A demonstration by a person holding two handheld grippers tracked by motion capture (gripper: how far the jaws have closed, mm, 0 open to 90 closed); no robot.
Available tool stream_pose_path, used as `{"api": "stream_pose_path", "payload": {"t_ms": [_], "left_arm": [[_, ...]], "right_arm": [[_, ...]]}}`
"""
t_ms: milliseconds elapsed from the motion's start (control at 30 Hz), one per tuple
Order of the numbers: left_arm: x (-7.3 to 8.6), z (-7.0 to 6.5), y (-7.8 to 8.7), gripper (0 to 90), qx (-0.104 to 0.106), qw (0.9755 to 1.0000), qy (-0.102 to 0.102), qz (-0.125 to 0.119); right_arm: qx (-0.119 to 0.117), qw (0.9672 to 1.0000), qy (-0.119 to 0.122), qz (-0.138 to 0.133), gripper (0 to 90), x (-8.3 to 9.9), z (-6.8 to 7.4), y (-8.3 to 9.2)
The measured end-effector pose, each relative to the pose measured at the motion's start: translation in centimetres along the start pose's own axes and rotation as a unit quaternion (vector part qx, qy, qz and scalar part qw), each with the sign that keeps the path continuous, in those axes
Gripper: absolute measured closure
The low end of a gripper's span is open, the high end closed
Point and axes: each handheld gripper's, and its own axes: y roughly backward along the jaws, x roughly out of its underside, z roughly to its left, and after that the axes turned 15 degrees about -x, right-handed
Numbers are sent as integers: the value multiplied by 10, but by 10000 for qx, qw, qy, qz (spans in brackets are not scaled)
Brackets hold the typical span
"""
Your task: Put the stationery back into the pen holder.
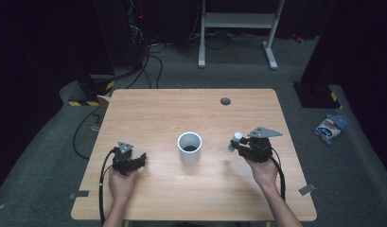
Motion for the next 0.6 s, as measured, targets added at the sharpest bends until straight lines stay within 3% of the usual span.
{"api": "stream_pose_path", "payload": {"t_ms": [67,600], "left_arm": [[0,0,0,311,-1,10000,-7,-3],[0,0,0,309,7,10000,-3,0]], "right_arm": [[-45,9999,114,-3,653,-3,3,-1],[-371,9990,241,-61,653,-18,17,-8]]}}
